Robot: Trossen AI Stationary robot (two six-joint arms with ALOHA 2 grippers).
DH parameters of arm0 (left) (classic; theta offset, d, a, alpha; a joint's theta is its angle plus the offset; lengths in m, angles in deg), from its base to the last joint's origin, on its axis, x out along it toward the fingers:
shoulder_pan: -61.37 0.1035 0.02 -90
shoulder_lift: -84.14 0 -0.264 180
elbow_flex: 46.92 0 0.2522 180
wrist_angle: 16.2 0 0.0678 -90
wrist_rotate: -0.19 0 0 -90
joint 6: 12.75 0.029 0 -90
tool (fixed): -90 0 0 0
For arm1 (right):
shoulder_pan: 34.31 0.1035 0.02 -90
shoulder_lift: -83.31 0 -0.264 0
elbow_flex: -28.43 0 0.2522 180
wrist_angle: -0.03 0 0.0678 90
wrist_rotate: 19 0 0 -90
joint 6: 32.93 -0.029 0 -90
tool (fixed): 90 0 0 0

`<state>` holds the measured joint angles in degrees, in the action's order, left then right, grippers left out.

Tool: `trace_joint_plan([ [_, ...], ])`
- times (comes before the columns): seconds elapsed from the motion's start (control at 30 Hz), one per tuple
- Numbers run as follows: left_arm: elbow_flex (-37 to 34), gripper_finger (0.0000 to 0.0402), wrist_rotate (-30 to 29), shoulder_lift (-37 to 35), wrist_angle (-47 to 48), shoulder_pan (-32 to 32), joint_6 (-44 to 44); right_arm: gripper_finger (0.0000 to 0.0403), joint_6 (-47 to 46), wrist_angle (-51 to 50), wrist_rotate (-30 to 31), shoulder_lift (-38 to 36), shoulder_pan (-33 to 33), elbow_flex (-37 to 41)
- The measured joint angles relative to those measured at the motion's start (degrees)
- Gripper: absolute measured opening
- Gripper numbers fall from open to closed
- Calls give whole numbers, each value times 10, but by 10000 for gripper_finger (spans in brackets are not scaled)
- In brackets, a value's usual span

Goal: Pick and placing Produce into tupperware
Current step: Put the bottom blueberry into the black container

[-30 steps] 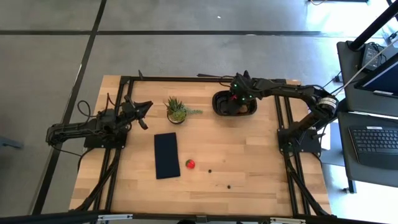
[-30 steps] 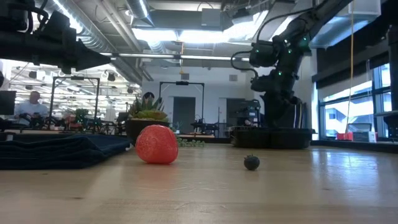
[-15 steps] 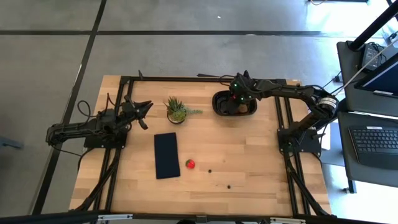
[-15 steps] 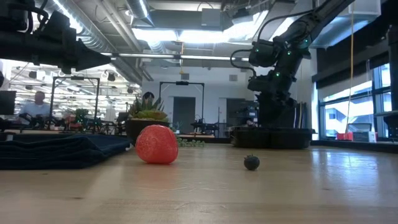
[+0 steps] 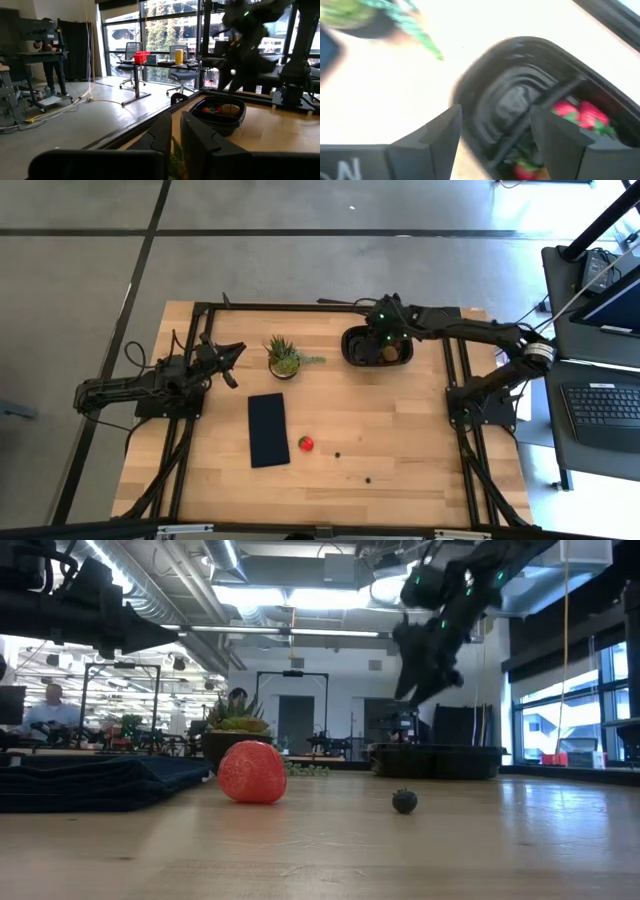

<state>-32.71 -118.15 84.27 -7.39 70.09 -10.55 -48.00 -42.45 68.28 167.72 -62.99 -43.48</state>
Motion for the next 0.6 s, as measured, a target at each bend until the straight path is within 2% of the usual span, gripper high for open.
trace_joint_plan([
  [0.13,0,22,-1,0,0,0,0,237,-46,3,6,-53,57,9],
  [0.3,0,13,-4,0,0,0,0,237,-86,3,31,-94,174,20],
  [0.47,0,4,-8,0,0,0,0,237,-81,5,46,-100,302,23],
  [0.6,0,1,-8,0,0,0,0,237,-86,27,107,-89,395,23],
])
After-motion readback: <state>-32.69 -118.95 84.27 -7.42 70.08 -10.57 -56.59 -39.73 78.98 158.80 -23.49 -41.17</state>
